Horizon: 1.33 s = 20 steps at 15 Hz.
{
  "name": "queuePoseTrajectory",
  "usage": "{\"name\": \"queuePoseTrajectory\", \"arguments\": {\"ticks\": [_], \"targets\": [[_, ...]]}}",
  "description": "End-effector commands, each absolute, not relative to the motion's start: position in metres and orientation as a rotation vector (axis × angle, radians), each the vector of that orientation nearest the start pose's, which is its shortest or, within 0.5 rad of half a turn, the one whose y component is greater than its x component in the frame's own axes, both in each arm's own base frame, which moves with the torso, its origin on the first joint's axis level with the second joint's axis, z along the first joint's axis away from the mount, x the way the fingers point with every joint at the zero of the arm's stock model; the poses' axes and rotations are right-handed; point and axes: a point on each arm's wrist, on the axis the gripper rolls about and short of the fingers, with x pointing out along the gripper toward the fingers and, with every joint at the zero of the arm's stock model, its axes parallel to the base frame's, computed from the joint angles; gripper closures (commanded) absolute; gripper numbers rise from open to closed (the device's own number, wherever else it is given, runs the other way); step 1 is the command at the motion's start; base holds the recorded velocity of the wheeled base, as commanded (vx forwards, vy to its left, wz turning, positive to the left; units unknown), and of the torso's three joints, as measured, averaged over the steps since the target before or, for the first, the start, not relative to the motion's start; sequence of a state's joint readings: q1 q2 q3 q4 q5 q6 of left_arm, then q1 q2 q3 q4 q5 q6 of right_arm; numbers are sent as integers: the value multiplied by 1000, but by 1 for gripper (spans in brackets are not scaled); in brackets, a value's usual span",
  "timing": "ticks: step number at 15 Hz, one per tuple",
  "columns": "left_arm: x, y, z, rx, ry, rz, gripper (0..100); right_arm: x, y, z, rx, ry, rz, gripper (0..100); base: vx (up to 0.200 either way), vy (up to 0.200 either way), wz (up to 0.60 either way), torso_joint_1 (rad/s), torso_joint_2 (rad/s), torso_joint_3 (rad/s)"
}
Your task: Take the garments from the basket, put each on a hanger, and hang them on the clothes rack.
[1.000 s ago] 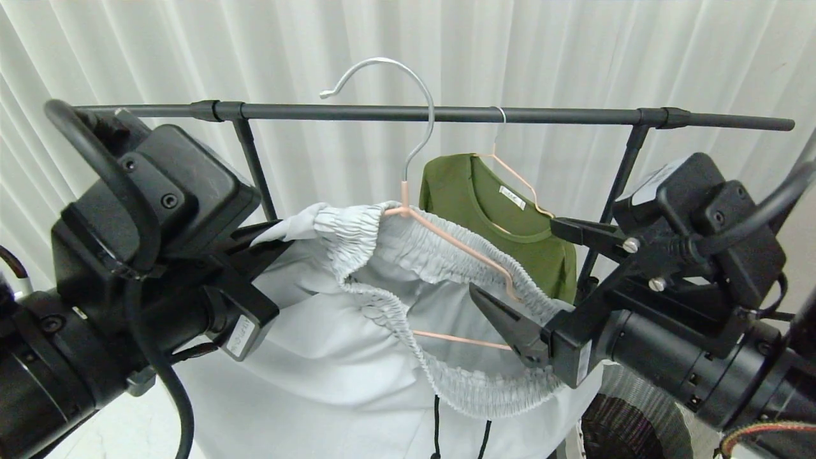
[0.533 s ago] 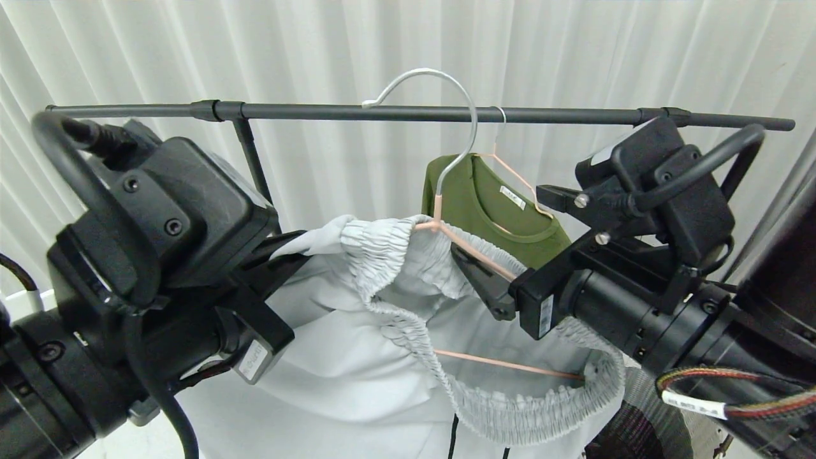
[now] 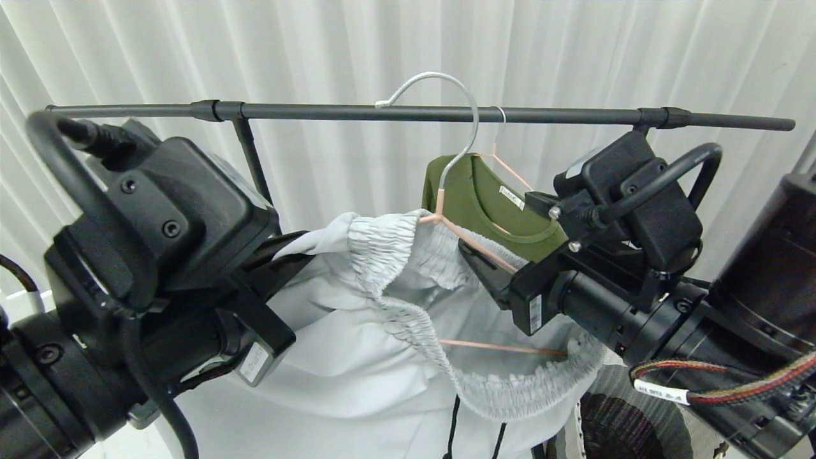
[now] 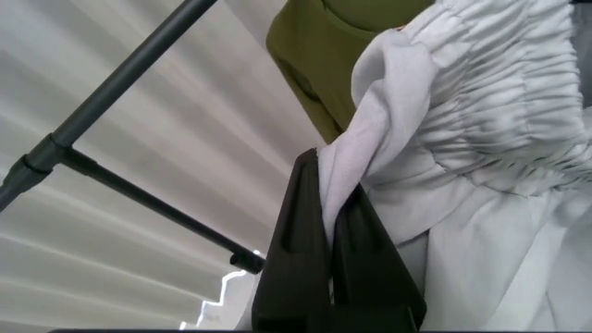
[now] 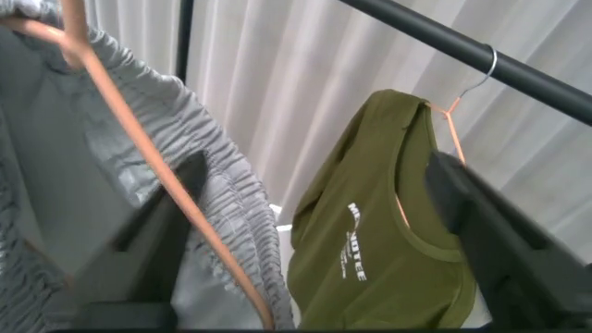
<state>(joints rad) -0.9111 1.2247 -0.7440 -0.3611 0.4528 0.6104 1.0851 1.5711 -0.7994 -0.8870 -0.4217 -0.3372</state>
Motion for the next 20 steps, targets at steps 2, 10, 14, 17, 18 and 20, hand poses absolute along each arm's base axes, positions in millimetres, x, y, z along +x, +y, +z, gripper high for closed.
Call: {"name": "queuePoseTrajectory", "arguments": {"ticks": [2,10,14,17,18,20], "targets": [[122,-142,258,667,-60,-471,100,136,243,245,-225,-207,647,100,0,0,0,0,0,0],[124,-144,260,642,-98,-483,100,134,244,246,-207,-236,669,100,0,0,0,0,0,0],[124,-144,261,638,-100,-482,100,134,244,247,-208,-239,667,100,0,0,0,0,0,0],[124,-144,261,636,-103,-483,100,133,244,247,-219,-242,667,100,0,0,0,0,0,0],[124,-144,262,635,-104,-481,100,133,244,247,-219,-242,670,100,0,0,0,0,0,0],[124,-143,262,634,-105,-481,100,133,244,247,-220,-244,675,0,0,0,0,0,0,0]]}}
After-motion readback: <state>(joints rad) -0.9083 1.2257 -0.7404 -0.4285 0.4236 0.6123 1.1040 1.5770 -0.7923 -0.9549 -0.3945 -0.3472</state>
